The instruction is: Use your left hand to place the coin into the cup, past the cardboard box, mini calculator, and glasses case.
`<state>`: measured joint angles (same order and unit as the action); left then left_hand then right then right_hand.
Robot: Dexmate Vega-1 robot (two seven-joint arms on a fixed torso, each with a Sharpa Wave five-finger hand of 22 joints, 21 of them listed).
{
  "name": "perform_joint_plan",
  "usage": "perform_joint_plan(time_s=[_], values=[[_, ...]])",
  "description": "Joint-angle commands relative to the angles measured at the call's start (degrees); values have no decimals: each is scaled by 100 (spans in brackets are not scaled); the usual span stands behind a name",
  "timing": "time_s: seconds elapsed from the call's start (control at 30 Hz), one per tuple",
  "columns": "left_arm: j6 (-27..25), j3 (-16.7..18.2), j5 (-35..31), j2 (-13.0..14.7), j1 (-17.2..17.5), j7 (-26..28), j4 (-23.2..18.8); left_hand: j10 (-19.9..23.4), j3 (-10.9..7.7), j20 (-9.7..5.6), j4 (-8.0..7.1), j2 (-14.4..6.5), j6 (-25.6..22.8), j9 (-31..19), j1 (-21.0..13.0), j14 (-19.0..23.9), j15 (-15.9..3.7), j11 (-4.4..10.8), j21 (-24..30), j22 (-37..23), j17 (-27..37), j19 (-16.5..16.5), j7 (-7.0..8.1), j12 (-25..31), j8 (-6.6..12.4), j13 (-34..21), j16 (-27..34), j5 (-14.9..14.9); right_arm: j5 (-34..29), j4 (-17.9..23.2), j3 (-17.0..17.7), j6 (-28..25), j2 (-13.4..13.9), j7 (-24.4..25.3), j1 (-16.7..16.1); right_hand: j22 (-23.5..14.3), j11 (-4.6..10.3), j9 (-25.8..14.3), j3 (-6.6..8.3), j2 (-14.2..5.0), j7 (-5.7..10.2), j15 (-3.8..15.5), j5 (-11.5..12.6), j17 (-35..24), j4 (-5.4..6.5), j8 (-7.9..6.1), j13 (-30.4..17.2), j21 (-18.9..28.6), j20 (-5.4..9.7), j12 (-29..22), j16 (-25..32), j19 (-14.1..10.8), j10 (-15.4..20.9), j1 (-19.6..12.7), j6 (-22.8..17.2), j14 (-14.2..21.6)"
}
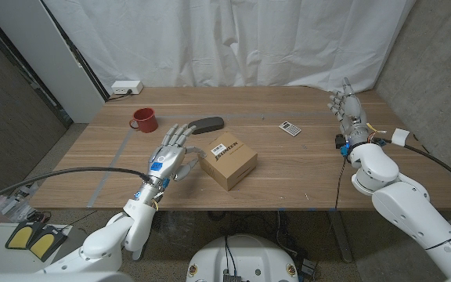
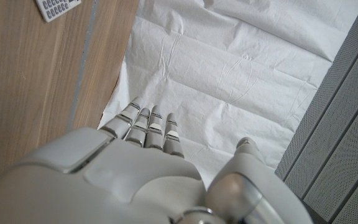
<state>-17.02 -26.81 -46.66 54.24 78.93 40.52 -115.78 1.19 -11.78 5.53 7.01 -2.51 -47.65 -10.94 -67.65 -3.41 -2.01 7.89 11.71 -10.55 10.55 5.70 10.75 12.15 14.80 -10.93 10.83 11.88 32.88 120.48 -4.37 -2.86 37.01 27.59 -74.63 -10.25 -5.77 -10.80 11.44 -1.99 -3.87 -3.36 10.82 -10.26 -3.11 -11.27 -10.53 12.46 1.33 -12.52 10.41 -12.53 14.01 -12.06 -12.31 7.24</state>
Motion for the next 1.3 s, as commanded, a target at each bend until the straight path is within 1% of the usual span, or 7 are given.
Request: perform_joint_plan(time_s=[0.03, 0.2, 0.5, 0.8, 0.93, 1.13, 1.3], values=[[76, -31, 49, -11, -38, -17, 33, 25, 9, 8, -5, -59, -84, -13, -4, 13, -147, 22, -8, -6, 27, 62, 5, -18, -9, -5, 37, -17, 10, -10, 3, -3, 15, 2, 12, -34, -3, -8, -22, -12, 18, 6, 1, -21, 1, 8, -19, -33, -18, 8, 22, -56, 18, 22, -22, 49], [89, -47, 55, -25, -63, -24, 60, 42, 12, 9, -4, -57, -138, -22, -4, 28, -159, 27, -7, -6, 28, 65, 16, -13, 11, -5, 41, -17, 33, 3, 21, -32, 24, 10, 1, -35, -1, -8, -23, -14, 16, 7, 1, -20, -1, 7, -19, -35, -15, 10, 23, -57, 14, 21, -24, 53], [73, -88, 90, -77, -95, -55, 107, 52, 19, 4, -5, -54, -162, -23, 1, 40, -163, 26, -3, -6, 32, 68, -14, -13, 8, -5, 43, -16, 63, 7, 21, -117, 54, 20, 17, -35, -4, -8, -26, -16, 20, 9, 1, -20, -4, 8, -20, -39, -17, 8, 23, -58, 22, 22, -21, 53], [65, -131, 126, -102, -141, -116, 144, 99, 20, -1, -3, -58, -266, -18, -5, 51, -184, 30, 0, -7, 34, 73, -89, -1, 31, -5, 43, -14, 87, -22, 7, -141, 47, 34, 42, -35, -3, -8, -30, -18, 22, 4, 1, -20, -5, 8, -20, -42, -17, 10, 25, -61, 19, 25, -20, 60], [47, -155, 119, -105, -162, -152, 149, 118, 26, 2, -3, -53, -302, -16, -1, 55, -181, 24, 0, -7, 33, 76, -89, 4, 37, -5, 42, -14, 89, -40, -4, -136, 50, 24, 62, -35, 3, -8, -32, -19, 20, 4, 1, -19, -7, 8, -20, -43, -17, 9, 24, -62, 25, 25, -22, 59], [42, -185, 98, -134, -196, -113, 172, 157, 25, 2, 0, -56, -499, -22, -9, 81, -190, 19, 1, -7, 36, 82, -116, 10, 104, -4, 50, -11, 105, -77, -20, -126, 66, -21, 106, -35, 6, -8, -35, -20, 20, 5, 2, -19, -9, 8, -20, -45, -18, 7, 23, -63, 30, 25, -20, 57], [65, -203, 80, -172, -218, -8, 205, 223, 28, 7, 7, -52, -713, -50, -20, 121, -214, 36, 5, -7, 37, 81, -123, 27, 195, -4, 59, -10, 108, -92, -15, -99, 71, -32, 113, -35, 7, -8, -36, -20, 13, 5, 2, -19, -10, 9, -20, -47, -18, 8, 23, -64, 30, 25, -19, 58]])
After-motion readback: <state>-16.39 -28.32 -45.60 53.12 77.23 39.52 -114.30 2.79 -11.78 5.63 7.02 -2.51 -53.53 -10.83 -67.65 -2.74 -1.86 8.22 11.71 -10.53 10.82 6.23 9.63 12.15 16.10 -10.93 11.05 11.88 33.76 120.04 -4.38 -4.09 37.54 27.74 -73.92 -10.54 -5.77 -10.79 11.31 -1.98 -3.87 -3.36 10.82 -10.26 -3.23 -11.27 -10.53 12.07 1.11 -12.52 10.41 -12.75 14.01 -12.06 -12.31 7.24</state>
